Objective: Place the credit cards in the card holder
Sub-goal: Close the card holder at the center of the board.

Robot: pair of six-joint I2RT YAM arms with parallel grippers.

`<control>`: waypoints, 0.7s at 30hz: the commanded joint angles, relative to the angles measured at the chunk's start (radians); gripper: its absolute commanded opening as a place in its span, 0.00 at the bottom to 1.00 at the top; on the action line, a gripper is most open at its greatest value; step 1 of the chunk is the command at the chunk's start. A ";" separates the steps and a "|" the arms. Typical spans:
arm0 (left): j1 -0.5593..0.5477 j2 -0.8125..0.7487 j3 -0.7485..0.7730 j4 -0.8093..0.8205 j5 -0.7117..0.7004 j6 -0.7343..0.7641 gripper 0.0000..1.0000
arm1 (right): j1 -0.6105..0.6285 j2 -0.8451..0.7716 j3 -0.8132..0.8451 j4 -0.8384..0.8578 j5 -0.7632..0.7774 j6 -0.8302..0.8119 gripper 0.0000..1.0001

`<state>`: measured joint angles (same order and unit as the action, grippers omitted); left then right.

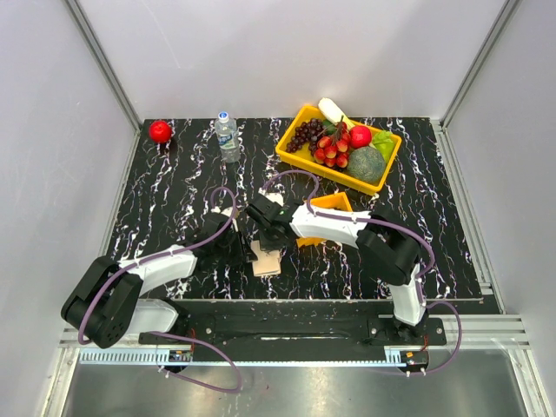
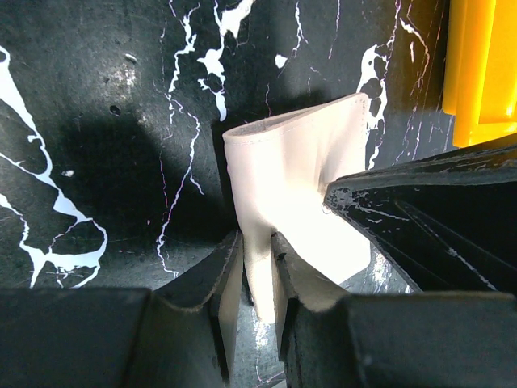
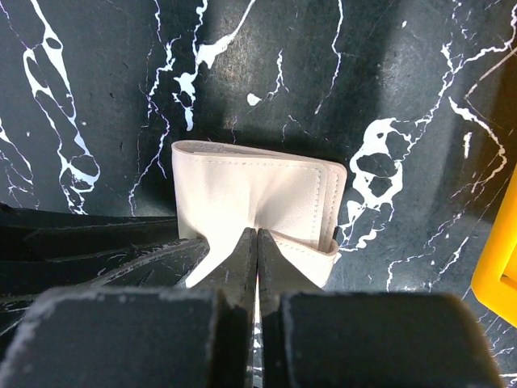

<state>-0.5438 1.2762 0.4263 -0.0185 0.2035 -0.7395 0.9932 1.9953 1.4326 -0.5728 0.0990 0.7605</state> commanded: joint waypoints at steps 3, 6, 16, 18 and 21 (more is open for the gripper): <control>-0.004 0.012 0.022 0.014 -0.027 -0.015 0.24 | 0.035 -0.021 0.003 -0.013 0.013 0.003 0.00; -0.004 0.012 0.020 0.014 -0.030 -0.023 0.23 | 0.044 -0.030 -0.009 -0.013 0.044 0.016 0.00; -0.004 0.000 0.019 0.014 -0.055 -0.073 0.17 | 0.146 -0.061 -0.141 0.063 0.254 0.157 0.00; -0.004 -0.006 0.009 0.014 -0.062 -0.081 0.17 | 0.166 -0.072 -0.187 0.086 0.300 0.209 0.00; -0.004 -0.018 -0.012 0.014 -0.072 -0.095 0.16 | 0.176 -0.081 -0.254 0.123 0.332 0.278 0.00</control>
<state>-0.5438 1.2758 0.4259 -0.0265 0.1875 -0.8032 1.1255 1.9232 1.2755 -0.4225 0.3931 0.9085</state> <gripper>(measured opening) 0.181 0.008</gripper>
